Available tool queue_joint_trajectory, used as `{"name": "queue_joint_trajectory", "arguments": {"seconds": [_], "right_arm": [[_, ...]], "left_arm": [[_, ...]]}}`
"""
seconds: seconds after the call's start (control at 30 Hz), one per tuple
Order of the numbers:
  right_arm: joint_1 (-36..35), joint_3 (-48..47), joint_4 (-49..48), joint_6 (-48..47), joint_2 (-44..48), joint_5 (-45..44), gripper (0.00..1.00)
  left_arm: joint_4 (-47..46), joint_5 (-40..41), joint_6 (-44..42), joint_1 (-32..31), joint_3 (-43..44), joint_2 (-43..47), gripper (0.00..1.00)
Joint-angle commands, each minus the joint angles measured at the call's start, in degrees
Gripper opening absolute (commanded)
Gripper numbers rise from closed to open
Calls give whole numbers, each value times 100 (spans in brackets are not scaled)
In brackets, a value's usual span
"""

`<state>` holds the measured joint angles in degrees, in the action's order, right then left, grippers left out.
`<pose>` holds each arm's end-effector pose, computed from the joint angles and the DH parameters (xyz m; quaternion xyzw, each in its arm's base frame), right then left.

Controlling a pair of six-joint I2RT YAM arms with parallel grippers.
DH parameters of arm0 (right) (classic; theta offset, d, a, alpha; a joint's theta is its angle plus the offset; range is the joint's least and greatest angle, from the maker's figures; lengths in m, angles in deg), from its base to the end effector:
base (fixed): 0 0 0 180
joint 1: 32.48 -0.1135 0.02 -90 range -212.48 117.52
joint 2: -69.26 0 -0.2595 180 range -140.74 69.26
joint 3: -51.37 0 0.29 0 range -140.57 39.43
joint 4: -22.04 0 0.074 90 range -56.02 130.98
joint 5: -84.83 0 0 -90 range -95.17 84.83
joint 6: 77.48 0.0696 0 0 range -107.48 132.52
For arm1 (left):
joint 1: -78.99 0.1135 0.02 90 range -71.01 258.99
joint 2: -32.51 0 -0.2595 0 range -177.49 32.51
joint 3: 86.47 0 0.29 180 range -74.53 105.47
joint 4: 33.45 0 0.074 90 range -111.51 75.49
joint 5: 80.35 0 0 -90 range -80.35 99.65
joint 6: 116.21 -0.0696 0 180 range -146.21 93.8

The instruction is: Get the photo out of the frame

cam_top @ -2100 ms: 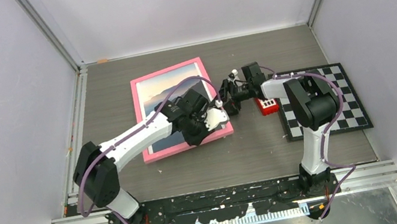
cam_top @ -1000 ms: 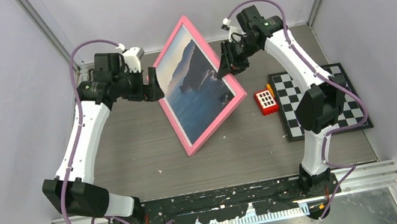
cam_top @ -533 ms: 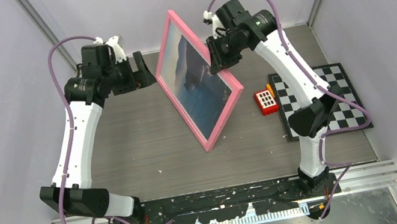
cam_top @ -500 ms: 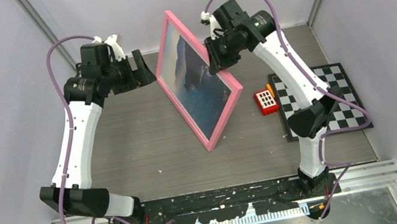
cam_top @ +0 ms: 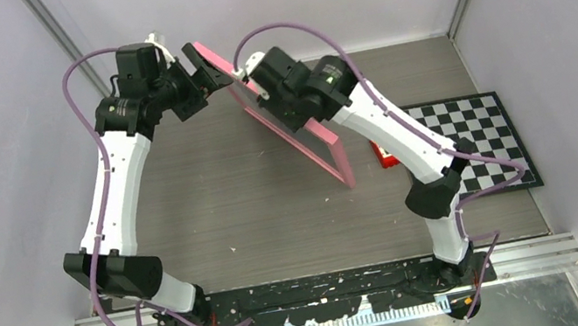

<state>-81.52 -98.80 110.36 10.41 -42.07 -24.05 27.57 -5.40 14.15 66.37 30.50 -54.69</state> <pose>0.2996 0.3108 0.4308 -0.3483 0.8593 -0.0051 0.3746 0.3667 -0.1006 0.4434 -0.1447 0.8541 -0.3190 0.3843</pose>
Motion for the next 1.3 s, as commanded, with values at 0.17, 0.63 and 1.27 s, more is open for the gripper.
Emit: {"name": "queue_joint_trajectory", "arguments": {"seconds": [0.17, 0.63, 1.27], "right_arm": [[-673, -56, -499, -625, -85, -1269, 0], [-1502, 263, -606, -899, -229, -1706, 11], [-942, 272, -160, -733, 434, 2410, 100]], "left_arm": [[-227, 25, 1077, 39, -160, -38, 87], [102, -389, 1751, 364, -1070, 120, 64], [621, -1725, 166, 1442, -2475, 704, 0]]}}
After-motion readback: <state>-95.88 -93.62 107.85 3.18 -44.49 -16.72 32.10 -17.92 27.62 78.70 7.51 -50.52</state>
